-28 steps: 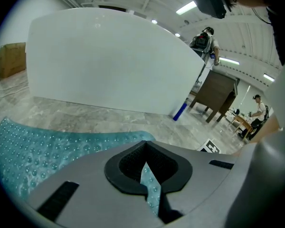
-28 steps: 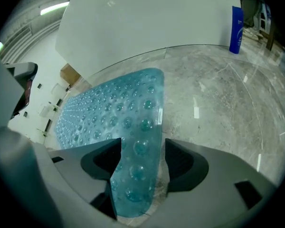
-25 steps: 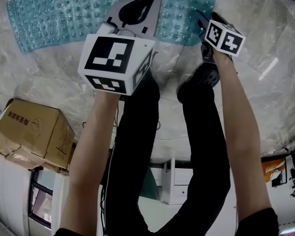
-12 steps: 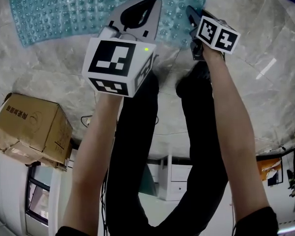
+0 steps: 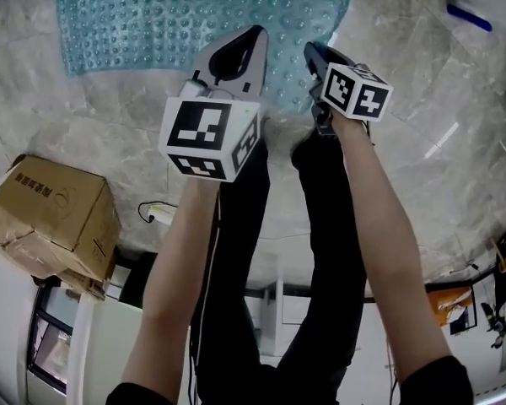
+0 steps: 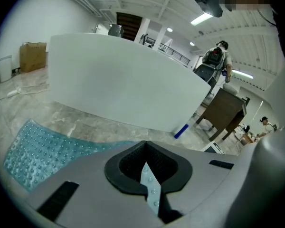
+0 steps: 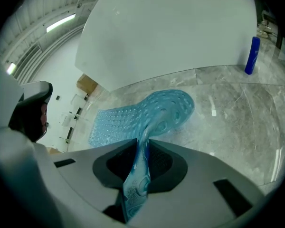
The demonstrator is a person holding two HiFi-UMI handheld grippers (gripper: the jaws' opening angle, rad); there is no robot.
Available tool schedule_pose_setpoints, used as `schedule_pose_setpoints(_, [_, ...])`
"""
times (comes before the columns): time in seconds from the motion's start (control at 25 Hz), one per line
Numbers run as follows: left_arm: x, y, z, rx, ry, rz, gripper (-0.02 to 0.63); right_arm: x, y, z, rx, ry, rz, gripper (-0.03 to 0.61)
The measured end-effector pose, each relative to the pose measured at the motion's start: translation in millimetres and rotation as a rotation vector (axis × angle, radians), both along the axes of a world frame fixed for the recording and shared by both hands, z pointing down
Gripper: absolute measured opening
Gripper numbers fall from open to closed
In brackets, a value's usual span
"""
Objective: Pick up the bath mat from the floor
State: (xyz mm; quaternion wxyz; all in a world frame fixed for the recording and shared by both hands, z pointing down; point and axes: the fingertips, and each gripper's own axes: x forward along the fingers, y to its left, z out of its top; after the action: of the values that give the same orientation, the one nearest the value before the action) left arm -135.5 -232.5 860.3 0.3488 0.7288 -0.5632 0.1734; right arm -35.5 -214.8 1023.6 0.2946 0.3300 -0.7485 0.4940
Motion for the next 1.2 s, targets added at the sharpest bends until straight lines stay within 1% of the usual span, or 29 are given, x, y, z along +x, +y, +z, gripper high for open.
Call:
schedule_pose_setpoints(0.12, [-5.4,0.7,-37.5,0.013,-0.002,-0.011,0.005,0.9,-1.7,-41.3,0.007,-0.008,0.001,0.057])
schedule_pose_setpoints(0.28, [-2.8,2.7,-87.8,0.024,0.006,-0.030,0.005,18.0,-1.4,-99.9,-0.001,0.000,0.018,0.052])
schedule_pose_setpoints(0.56, [12.5,13.4,-171.6,0.029,0.028,-0.066,0.005,35.4,1.3,-209.9,0.053,-0.002,-0.016,0.048])
schedule_pose_setpoints(0.68, [28.2,20.8,-207.1,0.028,0.040,-0.036,0.005,41.3,3.9,-250.7,0.058,0.000,0.000,0.044])
schedule_pose_setpoints(0.8, [43.6,24.9,-241.7,0.030,0.043,0.017,0.005,41.8,6.2,-293.7,0.068,-0.009,0.007,0.043])
schedule_pose_setpoints(0.92, [52.4,23.5,-280.3,0.051,0.037,0.059,0.005,41.9,7.6,-341.5,0.095,-0.022,-0.001,0.041])
schedule_pose_setpoints(1.12, [60.6,14.5,-341.9,0.088,0.055,0.062,0.005,52.4,8.0,-416.6,0.153,-0.013,-0.035,0.040])
schedule_pose_setpoints(1.2, [62.9,14.8,-370.6,0.098,0.052,0.069,0.005,51.0,13.5,-451.5,0.173,-0.021,-0.060,0.040])
